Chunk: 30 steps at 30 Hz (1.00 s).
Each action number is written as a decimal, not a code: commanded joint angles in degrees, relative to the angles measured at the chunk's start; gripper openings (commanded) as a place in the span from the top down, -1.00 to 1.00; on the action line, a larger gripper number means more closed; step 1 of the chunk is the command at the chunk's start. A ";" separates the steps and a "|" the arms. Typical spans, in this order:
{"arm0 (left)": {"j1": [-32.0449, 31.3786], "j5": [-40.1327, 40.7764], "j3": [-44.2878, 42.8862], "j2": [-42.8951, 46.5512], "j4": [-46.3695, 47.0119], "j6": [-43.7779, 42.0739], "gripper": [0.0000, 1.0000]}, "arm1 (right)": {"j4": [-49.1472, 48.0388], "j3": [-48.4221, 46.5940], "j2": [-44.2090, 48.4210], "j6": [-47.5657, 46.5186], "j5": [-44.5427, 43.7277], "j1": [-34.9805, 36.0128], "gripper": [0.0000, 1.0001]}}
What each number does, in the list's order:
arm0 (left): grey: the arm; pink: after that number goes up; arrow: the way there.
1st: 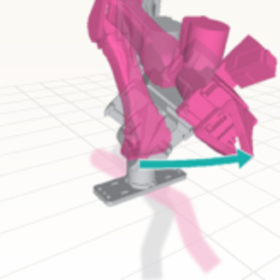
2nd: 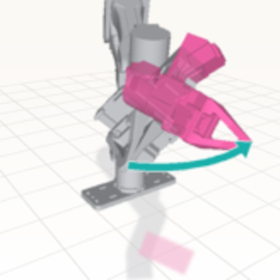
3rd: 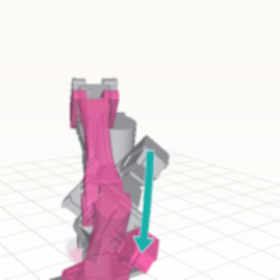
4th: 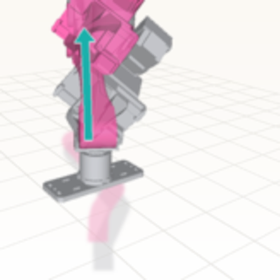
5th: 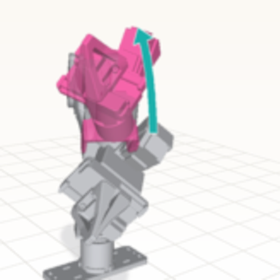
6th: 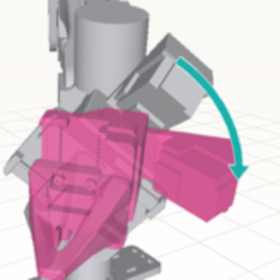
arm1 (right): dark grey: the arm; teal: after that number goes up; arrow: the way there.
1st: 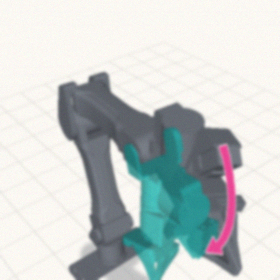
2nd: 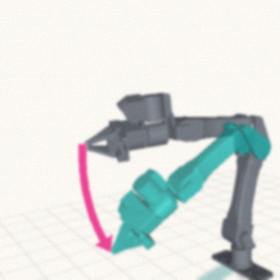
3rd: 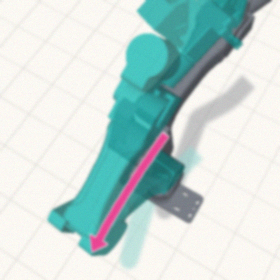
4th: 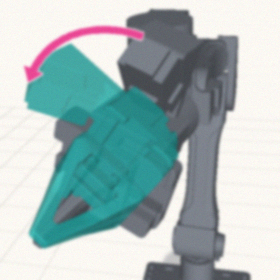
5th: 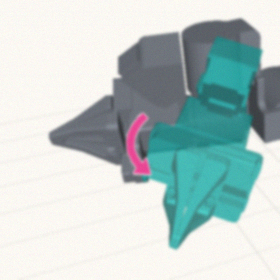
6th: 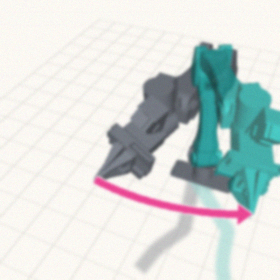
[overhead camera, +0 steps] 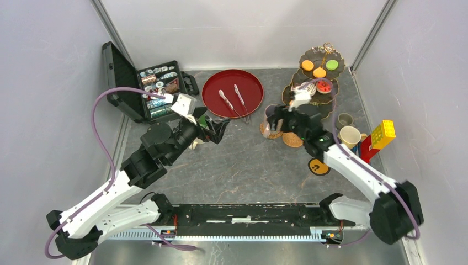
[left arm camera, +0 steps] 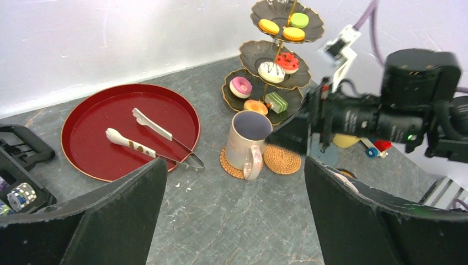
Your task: Serve the afternoon tea
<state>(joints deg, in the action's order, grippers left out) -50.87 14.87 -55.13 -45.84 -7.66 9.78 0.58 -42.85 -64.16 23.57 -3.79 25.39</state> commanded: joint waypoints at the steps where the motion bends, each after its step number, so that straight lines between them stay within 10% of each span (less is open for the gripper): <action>1: -0.06 4.16 -0.29 2.18 1.03 0.78 -1.00 | -5.36 -8.78 -8.76 2.70 4.21 8.67 -0.65; 12: -0.05 11.93 2.25 5.71 3.17 -0.84 -1.00 | 3.00 -32.61 -36.28 24.71 -2.31 19.55 -0.96; 30: -0.10 9.87 2.24 5.04 3.27 0.24 -1.00 | 7.56 -50.00 -55.17 23.97 -11.49 25.79 -0.85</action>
<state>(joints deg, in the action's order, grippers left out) -50.87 25.30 -52.38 -40.51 -6.72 9.76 4.95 -87.09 -117.12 48.58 -9.37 50.06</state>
